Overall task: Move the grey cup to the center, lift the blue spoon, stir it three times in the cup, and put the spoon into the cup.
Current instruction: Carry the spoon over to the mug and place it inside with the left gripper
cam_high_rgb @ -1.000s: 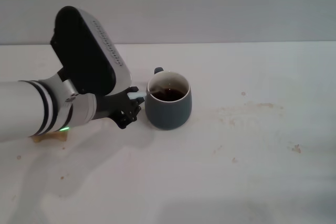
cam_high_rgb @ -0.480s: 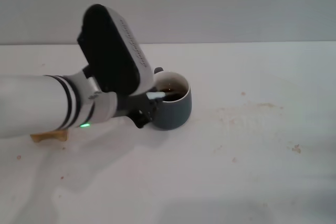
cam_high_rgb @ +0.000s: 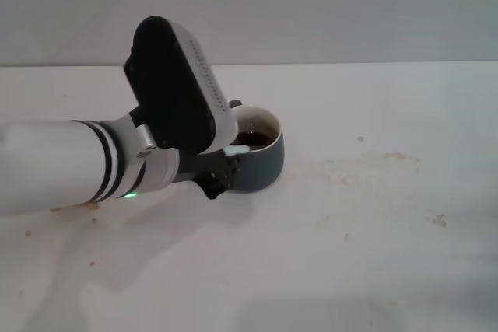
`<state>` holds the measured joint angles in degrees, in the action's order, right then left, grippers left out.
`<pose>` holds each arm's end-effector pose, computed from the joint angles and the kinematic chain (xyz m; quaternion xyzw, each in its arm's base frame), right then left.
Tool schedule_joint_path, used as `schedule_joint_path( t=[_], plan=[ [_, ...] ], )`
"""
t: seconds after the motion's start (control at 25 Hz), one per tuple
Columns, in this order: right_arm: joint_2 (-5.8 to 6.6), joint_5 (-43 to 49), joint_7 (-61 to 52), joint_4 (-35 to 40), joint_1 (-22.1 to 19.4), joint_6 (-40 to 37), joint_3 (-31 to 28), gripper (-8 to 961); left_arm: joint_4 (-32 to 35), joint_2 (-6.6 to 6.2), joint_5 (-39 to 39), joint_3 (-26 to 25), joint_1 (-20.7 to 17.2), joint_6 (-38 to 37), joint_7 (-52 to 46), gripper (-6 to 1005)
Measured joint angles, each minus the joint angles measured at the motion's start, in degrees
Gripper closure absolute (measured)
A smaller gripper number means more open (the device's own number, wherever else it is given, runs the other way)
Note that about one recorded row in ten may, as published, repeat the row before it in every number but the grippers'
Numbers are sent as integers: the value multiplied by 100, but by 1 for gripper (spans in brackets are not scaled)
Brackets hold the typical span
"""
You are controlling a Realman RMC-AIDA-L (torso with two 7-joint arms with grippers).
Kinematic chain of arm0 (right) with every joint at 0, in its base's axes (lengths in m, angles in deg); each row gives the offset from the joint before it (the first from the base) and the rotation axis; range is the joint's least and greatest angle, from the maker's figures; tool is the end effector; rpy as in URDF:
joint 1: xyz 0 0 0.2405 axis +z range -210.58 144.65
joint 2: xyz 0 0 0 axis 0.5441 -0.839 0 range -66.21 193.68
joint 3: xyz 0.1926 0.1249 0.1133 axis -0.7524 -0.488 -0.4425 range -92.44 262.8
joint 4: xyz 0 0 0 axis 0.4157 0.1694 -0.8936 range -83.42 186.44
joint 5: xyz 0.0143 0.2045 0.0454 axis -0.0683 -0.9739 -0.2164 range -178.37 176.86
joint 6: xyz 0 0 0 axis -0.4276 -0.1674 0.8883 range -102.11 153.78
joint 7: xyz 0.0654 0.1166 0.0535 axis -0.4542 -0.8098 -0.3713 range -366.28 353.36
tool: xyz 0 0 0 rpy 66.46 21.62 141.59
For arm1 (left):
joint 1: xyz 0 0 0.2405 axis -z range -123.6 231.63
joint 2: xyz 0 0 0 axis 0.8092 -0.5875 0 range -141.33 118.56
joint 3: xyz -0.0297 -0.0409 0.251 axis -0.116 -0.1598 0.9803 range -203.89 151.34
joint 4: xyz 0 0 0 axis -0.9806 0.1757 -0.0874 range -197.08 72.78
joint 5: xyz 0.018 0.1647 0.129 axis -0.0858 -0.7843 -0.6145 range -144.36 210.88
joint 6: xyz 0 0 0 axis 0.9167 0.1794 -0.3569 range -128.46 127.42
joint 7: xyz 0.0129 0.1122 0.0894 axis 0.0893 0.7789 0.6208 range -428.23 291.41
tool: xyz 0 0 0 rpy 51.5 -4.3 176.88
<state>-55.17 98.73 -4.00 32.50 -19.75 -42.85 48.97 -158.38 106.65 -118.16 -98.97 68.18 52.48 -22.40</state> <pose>0.3810 0.2637 -0.0064 -0.5576 0.3398 0.2548 0.7132 -0.1447 0.3209 -0.0386 -0.9474 -0.0206 0.0741 0.3106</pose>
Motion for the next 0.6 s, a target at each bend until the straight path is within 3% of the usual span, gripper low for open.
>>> schedule_joint_path(
  t=[0.6],
  plan=[
    [0,0,0,50,143,30,0,954,-54,-2,-196,-320,-85,51,-16,742]
  ],
)
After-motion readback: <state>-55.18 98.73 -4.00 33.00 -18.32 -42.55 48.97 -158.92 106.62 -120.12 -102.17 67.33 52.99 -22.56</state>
